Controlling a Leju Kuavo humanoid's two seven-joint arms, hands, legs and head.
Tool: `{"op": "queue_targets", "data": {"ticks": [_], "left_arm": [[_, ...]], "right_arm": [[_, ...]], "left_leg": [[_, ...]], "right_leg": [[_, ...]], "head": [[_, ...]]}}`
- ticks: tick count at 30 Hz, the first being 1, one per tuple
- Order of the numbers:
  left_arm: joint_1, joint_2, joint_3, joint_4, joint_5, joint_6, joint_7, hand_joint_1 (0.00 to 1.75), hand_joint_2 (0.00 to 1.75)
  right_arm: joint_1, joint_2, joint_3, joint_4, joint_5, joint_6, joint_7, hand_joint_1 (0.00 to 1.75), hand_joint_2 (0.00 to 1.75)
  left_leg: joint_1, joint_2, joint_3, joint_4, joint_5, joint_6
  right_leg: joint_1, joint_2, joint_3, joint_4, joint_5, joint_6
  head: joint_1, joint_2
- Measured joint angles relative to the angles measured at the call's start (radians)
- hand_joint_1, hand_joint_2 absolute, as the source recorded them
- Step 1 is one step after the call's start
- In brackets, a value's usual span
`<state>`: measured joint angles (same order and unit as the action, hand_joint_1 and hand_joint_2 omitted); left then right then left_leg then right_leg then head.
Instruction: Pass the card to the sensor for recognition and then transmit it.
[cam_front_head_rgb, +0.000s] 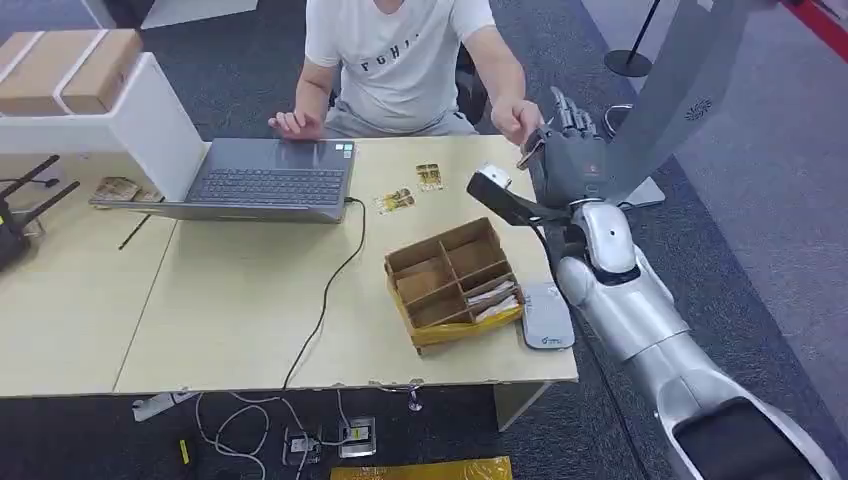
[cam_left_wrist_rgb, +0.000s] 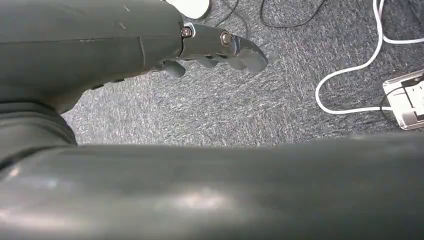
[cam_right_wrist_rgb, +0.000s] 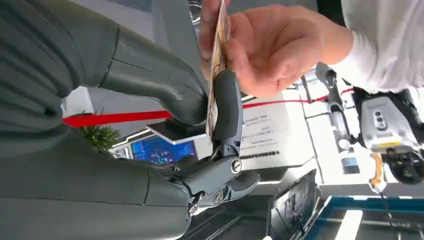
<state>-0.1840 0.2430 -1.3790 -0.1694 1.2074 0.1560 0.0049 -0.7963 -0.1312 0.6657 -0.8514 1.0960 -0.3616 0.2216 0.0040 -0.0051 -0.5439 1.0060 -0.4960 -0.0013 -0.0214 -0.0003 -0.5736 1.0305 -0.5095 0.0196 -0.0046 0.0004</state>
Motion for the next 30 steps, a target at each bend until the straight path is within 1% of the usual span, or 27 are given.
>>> {"op": "queue_targets", "data": {"ticks": [4, 5, 6, 9, 11, 12, 16, 21, 24, 25, 28, 30], "left_arm": [[0.004, 0.001, -0.004, 0.0, 0.0, -0.002, 0.003, 0.0, 0.0], [0.004, 0.001, -0.005, 0.0, 0.001, -0.004, 0.003, 0.0, 0.0], [0.005, 0.001, -0.005, 0.0, 0.002, -0.005, 0.003, 0.0, 0.0], [0.006, 0.001, -0.006, 0.0, 0.009, -0.005, 0.003, 0.0, 0.0], [0.008, 0.001, -0.006, 0.0, 0.014, -0.004, 0.003, 0.0, 0.0], [0.01, 0.001, -0.006, 0.0, 0.014, -0.004, 0.003, 0.0, 0.0], [0.011, 0.001, -0.007, 0.0, 0.018, -0.003, 0.003, 0.0, 0.0], [0.012, 0.001, -0.007, 0.0, 0.019, -0.004, 0.003, 0.0, 0.0], [0.015, 0.001, -0.007, 0.0, 0.021, -0.006, 0.003, 0.0, 0.0], [0.016, 0.001, -0.007, 0.0, 0.022, -0.007, 0.003, 0.0, 0.0], [0.02, 0.001, -0.008, 0.0, 0.029, -0.006, 0.003, 0.0, 0.0], [0.022, 0.001, -0.008, 0.0, 0.031, -0.006, 0.002, 0.0, 0.0]], "right_arm": [[-0.002, 0.008, 0.0, 0.05, 0.001, -0.007, -0.001, 1.75, 1.75], [-0.003, 0.009, 0.0, 0.06, 0.002, -0.01, -0.002, 0.51, 1.75], [-0.007, 0.011, 0.0, 0.077, 0.007, -0.013, -0.003, 0.02, 1.75], [-0.012, 0.018, 0.0, 0.115, 0.041, -0.029, 0.003, 0.0, 1.75], [-0.014, 0.025, 0.0, 0.133, 0.067, -0.056, 0.006, 0.0, 1.75], [-0.015, 0.027, 0.0, 0.143, 0.077, -0.066, 0.006, 0.0, 0.0], [-0.03, 0.034, 0.0, 0.176, 0.099, -0.087, 0.007, 0.0, 0.0], [-0.056, 0.029, -0.009, 0.203, 0.147, -0.087, 0.016, 0.0, 0.0], [-0.07, 0.006, -0.018, 0.21, 0.186, -0.08, 0.033, 0.0, 0.0], [-0.075, -0.006, -0.021, 0.212, 0.193, -0.076, 0.029, 0.0, 0.0], [-0.089, -0.039, -0.042, 0.217, 0.203, -0.053, 0.027, 0.0, 0.0], [-0.096, -0.067, -0.058, 0.222, 0.203, -0.041, 0.038, 0.0, 0.0]], "left_leg": [[0.0, 0.0, 0.0, 0.0, 0.0, 0.0], [0.0, 0.0, 0.0, 0.0, 0.0, 0.0], [0.0, 0.0, 0.0, 0.0, 0.0, 0.0], [0.0, 0.0, 0.0, 0.0, 0.0, 0.0], [0.0, 0.0, 0.0, 0.0, 0.0, 0.0], [0.0, 0.0, 0.0, 0.0, 0.0, 0.0], [0.0, 0.0, 0.0, 0.0, 0.0, 0.0], [0.0, 0.0, 0.0, 0.0, 0.0, 0.0], [0.0, 0.0, 0.0, 0.0, 0.0, 0.0], [0.0, 0.0, 0.0, 0.001, 0.0, 0.0], [0.0, 0.0, 0.0, 0.001, 0.0, 0.0], [-0.001, 0.0, 0.001, 0.001, 0.0, 0.0]], "right_leg": [[0.0, 0.0, 0.0, 0.0, 0.0, 0.0], [0.0, 0.0, 0.0, 0.0, 0.0, 0.0], [0.0, 0.0, 0.0, 0.0, 0.0, 0.0], [0.0, 0.0, 0.0, 0.0, 0.0, 0.0], [0.0, 0.0, 0.0, 0.0, 0.0, 0.0], [0.0, 0.0, 0.0, 0.0, 0.0, 0.0], [0.0, 0.0, 0.0, 0.0, 0.0, 0.0], [0.0, 0.0, 0.0, 0.0, 0.0, 0.0], [0.0, 0.0, 0.0, 0.0, 0.0, 0.0], [0.0, 0.0, 0.0, 0.0, 0.0, 0.0], [0.0, 0.0, 0.0, -0.001, 0.0, 0.0], [0.0, 0.0, -0.001, -0.001, 0.0, 0.0]], "head": [[0.0, 0.0], [0.0, 0.0], [0.0, 0.0], [0.0, 0.0], [0.0, 0.0], [0.0, 0.0], [0.0, 0.0], [0.0, 0.0], [0.0, 0.0], [0.0, 0.0], [0.0, 0.0], [-0.001, 0.0]]}}
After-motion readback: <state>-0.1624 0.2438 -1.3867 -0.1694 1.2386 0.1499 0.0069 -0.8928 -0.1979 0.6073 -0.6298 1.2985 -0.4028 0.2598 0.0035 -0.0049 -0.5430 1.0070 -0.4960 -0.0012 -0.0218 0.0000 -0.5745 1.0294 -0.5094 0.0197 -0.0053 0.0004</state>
